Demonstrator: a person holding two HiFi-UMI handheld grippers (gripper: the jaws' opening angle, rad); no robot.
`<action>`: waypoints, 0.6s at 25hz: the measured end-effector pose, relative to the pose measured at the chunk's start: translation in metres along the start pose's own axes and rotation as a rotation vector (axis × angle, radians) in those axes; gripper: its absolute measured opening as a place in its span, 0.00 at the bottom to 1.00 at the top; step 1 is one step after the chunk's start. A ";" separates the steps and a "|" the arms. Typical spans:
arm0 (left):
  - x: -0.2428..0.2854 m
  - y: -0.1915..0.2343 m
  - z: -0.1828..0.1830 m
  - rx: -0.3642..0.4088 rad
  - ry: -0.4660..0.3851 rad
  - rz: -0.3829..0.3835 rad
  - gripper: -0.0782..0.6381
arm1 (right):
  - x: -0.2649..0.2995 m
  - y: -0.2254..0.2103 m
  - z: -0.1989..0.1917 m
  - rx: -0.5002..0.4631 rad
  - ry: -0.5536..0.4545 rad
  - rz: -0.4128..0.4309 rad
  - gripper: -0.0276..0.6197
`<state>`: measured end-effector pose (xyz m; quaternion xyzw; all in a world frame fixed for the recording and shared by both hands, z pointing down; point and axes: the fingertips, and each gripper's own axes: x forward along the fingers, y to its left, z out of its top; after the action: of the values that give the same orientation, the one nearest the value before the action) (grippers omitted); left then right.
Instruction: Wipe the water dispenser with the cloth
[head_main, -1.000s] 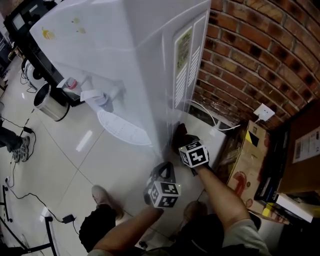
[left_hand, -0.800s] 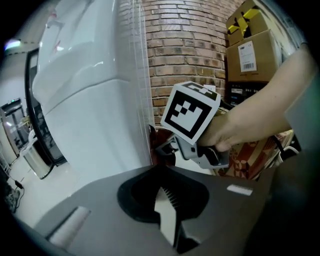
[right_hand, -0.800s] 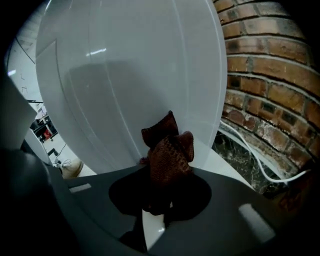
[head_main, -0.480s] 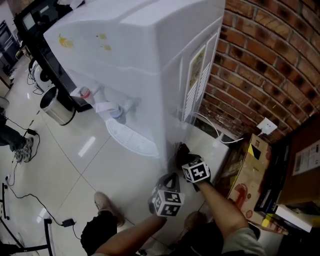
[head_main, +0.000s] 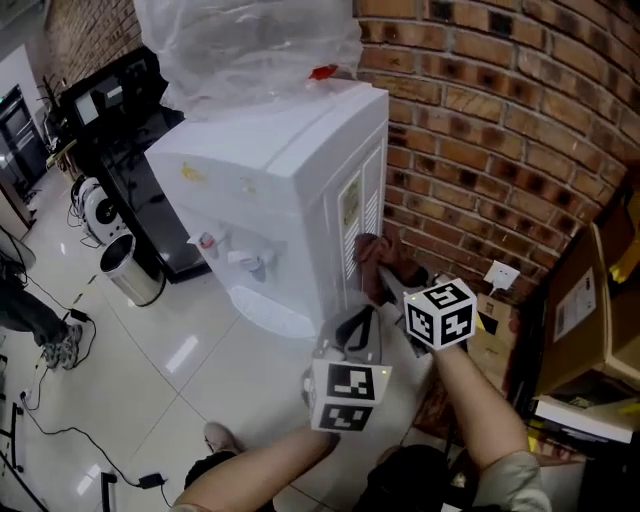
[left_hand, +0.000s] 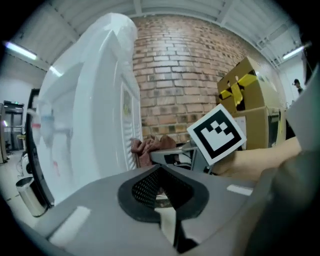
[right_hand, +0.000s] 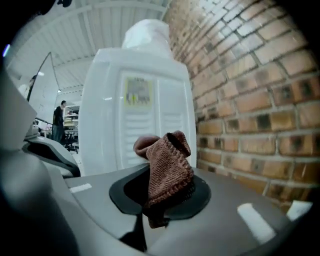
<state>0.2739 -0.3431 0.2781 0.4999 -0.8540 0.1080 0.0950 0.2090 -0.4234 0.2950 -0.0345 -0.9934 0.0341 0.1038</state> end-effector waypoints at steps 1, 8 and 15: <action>-0.002 0.000 0.021 0.000 -0.023 -0.005 0.11 | -0.009 0.001 0.032 -0.031 -0.046 0.003 0.17; -0.014 0.016 0.146 0.064 -0.193 0.044 0.11 | -0.054 -0.007 0.195 -0.176 -0.245 -0.039 0.17; -0.013 0.024 0.214 0.089 -0.289 0.076 0.11 | -0.050 -0.002 0.285 -0.243 -0.386 -0.053 0.17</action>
<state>0.2479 -0.3807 0.0673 0.4814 -0.8715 0.0760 -0.0553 0.1977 -0.4468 0.0071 -0.0133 -0.9922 -0.0825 -0.0923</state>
